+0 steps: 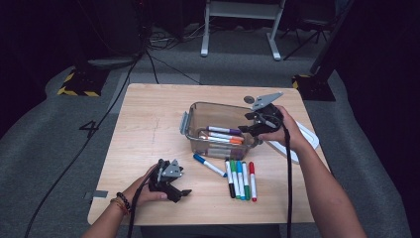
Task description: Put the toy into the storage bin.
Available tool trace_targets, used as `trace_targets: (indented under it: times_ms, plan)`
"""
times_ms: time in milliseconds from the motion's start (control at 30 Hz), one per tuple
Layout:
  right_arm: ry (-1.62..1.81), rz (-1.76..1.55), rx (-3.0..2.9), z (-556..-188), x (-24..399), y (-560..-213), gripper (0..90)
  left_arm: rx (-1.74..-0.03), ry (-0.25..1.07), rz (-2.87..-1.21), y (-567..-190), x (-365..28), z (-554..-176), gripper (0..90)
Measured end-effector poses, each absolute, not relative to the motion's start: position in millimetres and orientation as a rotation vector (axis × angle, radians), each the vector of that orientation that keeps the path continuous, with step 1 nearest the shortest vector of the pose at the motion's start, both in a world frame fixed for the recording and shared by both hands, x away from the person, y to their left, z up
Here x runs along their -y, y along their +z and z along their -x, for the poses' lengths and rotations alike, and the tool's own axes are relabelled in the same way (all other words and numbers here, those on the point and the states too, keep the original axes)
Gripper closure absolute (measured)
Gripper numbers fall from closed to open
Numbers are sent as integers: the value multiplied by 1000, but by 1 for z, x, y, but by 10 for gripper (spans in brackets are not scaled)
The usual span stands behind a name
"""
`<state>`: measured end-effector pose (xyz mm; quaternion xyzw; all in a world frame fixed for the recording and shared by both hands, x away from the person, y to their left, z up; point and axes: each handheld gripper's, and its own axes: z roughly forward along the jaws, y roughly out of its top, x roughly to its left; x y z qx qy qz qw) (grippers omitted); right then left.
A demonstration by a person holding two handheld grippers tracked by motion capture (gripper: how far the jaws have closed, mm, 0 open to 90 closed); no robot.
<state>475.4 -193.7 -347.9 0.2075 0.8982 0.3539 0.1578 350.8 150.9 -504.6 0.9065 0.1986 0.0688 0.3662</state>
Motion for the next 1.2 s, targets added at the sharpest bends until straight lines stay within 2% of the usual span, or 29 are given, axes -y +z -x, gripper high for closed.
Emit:
trace_targets:
  times_ms: [200, 467, 767, 1200]
  plan:
    - [1013, -673, -2438, -455, 223, -336, 376, -511, 177, -2330, -505, -151, -351, 136]
    - [1063, -761, -2344, -425, 265, -340, 340, -511, 177, -2330, -505, -151, -351, 136]
    - [1064, -823, -2322, -398, 285, -373, 321, -510, 177, -2330, -505, -151, -351, 136]
    - [1043, -862, -2428, -379, 267, -435, 330, -511, 177, -2329, -505, -151, -351, 136]
